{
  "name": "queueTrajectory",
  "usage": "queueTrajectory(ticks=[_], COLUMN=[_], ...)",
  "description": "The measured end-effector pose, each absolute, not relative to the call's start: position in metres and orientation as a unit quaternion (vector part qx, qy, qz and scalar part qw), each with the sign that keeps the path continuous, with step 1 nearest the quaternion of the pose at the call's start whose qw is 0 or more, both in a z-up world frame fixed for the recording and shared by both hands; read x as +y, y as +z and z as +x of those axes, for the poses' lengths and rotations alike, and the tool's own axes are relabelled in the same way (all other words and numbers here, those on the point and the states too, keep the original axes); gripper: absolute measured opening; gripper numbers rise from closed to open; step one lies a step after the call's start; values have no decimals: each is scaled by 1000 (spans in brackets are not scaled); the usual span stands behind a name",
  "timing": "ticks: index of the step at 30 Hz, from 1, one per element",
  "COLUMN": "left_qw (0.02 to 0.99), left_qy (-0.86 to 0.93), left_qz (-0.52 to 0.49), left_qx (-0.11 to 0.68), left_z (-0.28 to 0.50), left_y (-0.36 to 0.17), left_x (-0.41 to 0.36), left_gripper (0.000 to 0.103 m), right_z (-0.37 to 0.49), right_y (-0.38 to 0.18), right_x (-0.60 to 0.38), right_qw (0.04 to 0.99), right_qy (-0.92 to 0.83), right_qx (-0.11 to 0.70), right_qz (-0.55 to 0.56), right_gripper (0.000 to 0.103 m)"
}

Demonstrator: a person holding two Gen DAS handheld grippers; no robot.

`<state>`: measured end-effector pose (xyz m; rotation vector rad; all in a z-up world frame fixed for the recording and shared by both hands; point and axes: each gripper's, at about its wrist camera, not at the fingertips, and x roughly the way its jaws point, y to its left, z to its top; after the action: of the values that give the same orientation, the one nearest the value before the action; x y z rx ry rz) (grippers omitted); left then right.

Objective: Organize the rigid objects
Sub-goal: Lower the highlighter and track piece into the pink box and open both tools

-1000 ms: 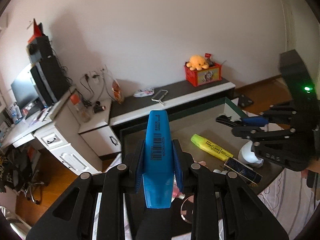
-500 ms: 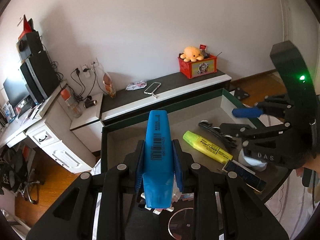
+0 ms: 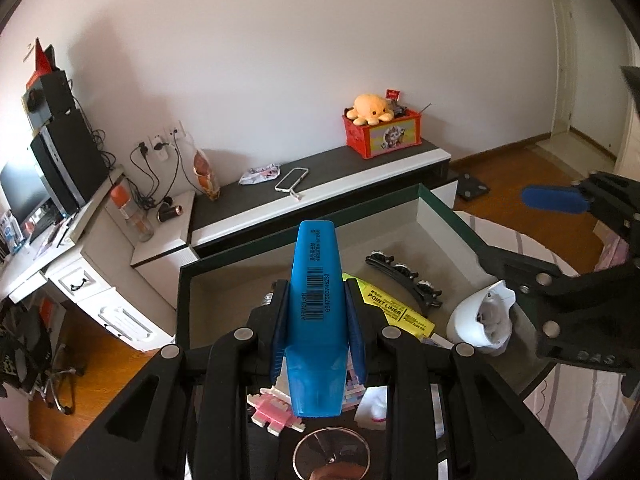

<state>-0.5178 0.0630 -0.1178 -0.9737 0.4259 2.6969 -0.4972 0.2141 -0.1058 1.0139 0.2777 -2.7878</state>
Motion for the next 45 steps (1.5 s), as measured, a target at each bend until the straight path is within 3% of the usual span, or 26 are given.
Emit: queueTrajectory(ticks=[12,26,32,34,39,45], left_qw=[148,112,118,115,103,80], left_qy=[882,865,867,872,890,910], left_qz=[-412,-456,-451,-443,-412,-376], left_qx=[172,178,175,173,169,157], left_z=[-580,-621,-613,-607,-586,-555], left_y=[-144,-169,-166,-161,-141,-116], left_x=[90,76,77,74,64,39], left_gripper=[27,29,60,85,100,103], right_z=[-525,-544,-539,-535,-529,-513], right_y=[-121,-136,-133,-129,-121,-104], right_x=[222,223,222,220,214,204], right_qw=[52,64,65,67,72,86], right_qy=[-925,-917,-918,-919,-920,-924], right_qx=[98,97,94,95,94,80], right_qz=[364,383,379,377,374,364], right_gripper=[77,77,77,77,78,81])
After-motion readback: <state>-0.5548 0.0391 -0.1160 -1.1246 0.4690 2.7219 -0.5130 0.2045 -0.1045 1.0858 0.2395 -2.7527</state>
